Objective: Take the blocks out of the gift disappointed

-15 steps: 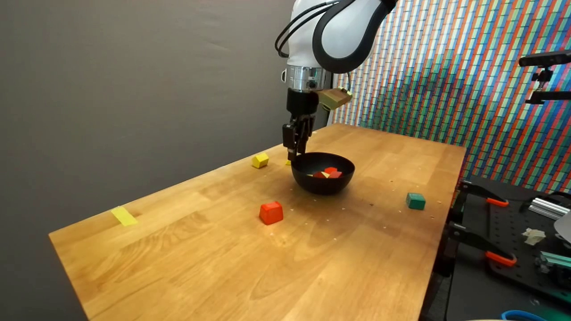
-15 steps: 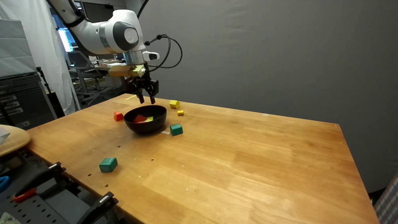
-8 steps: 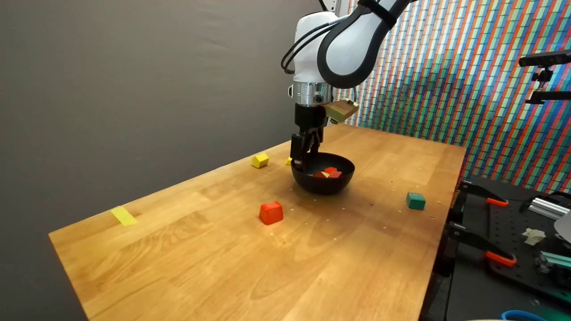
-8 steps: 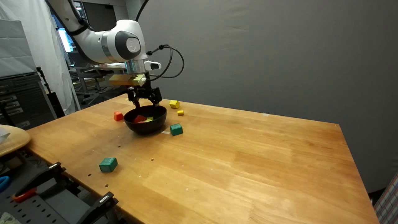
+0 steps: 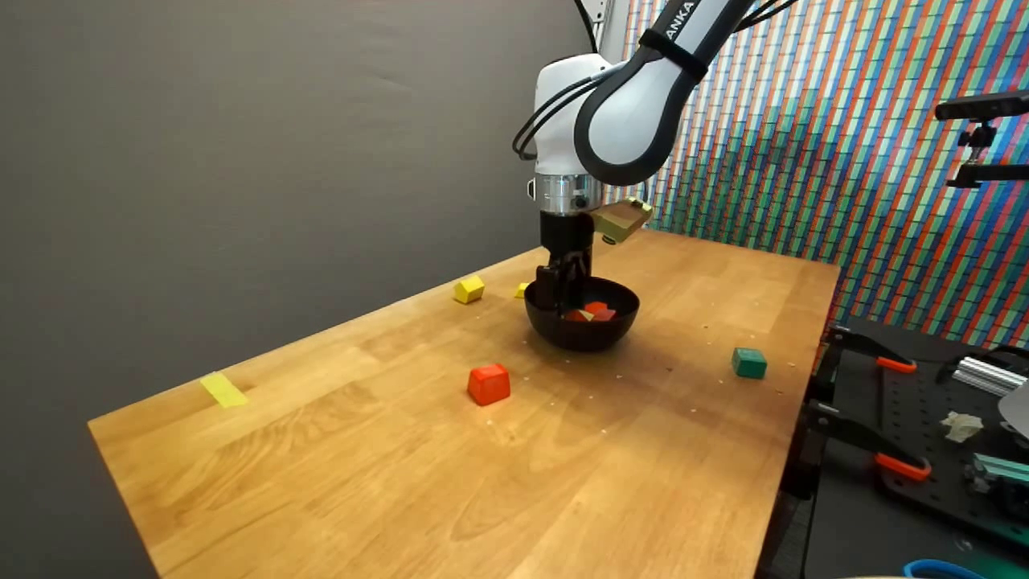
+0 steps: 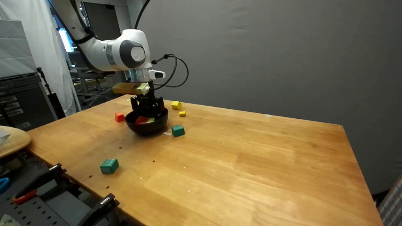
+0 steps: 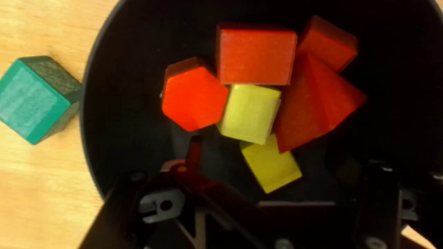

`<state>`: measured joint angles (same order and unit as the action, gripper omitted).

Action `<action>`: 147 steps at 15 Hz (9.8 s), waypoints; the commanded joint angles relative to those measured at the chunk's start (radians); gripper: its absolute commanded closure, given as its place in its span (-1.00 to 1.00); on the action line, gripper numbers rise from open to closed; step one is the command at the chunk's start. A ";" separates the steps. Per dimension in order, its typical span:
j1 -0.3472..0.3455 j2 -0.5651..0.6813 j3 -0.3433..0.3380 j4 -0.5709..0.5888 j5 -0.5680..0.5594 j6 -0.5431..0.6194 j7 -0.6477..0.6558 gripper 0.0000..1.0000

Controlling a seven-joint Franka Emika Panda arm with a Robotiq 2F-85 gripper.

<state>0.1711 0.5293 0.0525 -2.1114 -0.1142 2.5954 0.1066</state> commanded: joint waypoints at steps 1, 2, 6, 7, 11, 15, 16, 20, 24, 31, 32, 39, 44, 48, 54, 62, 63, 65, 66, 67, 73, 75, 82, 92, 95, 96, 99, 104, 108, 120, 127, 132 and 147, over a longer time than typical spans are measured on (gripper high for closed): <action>0.010 0.018 -0.013 0.017 -0.011 -0.006 -0.004 -0.67; 0.015 0.024 -0.016 0.020 -0.018 -0.003 0.000 -0.38; 0.039 0.030 -0.032 0.025 -0.052 0.012 0.016 0.16; 0.045 0.027 -0.037 0.025 -0.060 0.016 0.021 0.35; 0.065 0.012 -0.052 0.027 -0.091 0.029 0.036 0.66; 0.077 -0.042 -0.073 -0.001 -0.126 0.059 0.048 0.64; 0.081 -0.061 -0.080 -0.011 -0.141 0.063 0.051 0.64; 0.083 -0.181 -0.069 -0.079 -0.188 0.120 0.039 0.65; 0.097 -0.160 -0.022 -0.010 -0.204 0.202 0.011 0.65; 0.081 0.014 0.101 0.208 -0.003 0.090 -0.046 0.58; 0.088 0.032 0.088 0.232 0.000 0.079 -0.028 0.39; 0.132 0.036 0.000 0.307 -0.013 -0.017 0.121 -0.94; 0.208 -0.053 -0.096 0.236 -0.099 -0.260 0.348 -1.00; 0.205 -0.085 -0.082 0.195 -0.085 -0.424 0.517 -1.00; 0.151 -0.081 -0.064 0.095 0.022 -0.317 0.721 -1.00; 0.146 -0.072 -0.085 0.076 -0.018 -0.284 0.771 -1.00; 0.127 -0.080 -0.084 0.051 0.004 -0.276 0.768 -1.00; 0.102 -0.086 -0.092 0.008 0.018 -0.249 0.780 -1.00; 0.087 -0.086 -0.094 -0.017 0.024 -0.220 0.785 -1.00; 0.073 -0.082 -0.097 -0.036 0.026 -0.187 0.786 -1.00; 0.043 -0.049 -0.095 -0.070 0.053 -0.041 0.773 -1.00; 0.056 -0.042 -0.102 -0.068 0.043 -0.026 0.783 -1.00; 0.112 0.000 -0.132 -0.044 -0.004 0.000 0.812 -0.38; 0.115 -0.156 -0.123 -0.111 0.005 0.072 0.767 0.66; 0.139 -0.212 -0.178 -0.125 -0.069 0.073 0.842 0.66; 0.138 -0.220 -0.194 -0.126 -0.097 0.084 0.872 0.66; 0.154 -0.177 -0.268 -0.070 -0.254 0.086 1.030 0.67; 0.120 -0.052 -0.275 0.058 -0.280 0.046 1.097 0.67; 0.116 0.007 -0.295 0.113 -0.271 0.054 1.111 0.67; 0.097 0.096 -0.314 0.227 -0.248 0.048 1.070 -0.27; 0.098 -0.183 -0.221 -0.005 -0.275 -0.053 0.710 -1.00; 0.079 -0.448 -0.124 -0.219 -0.273 -0.124 0.487 -1.00; 0.054 -0.198 -0.037 -0.139 0.093 -0.070 0.573 -1.00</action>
<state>0.2238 0.3335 0.0173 -2.2509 -0.0225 2.5295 0.6830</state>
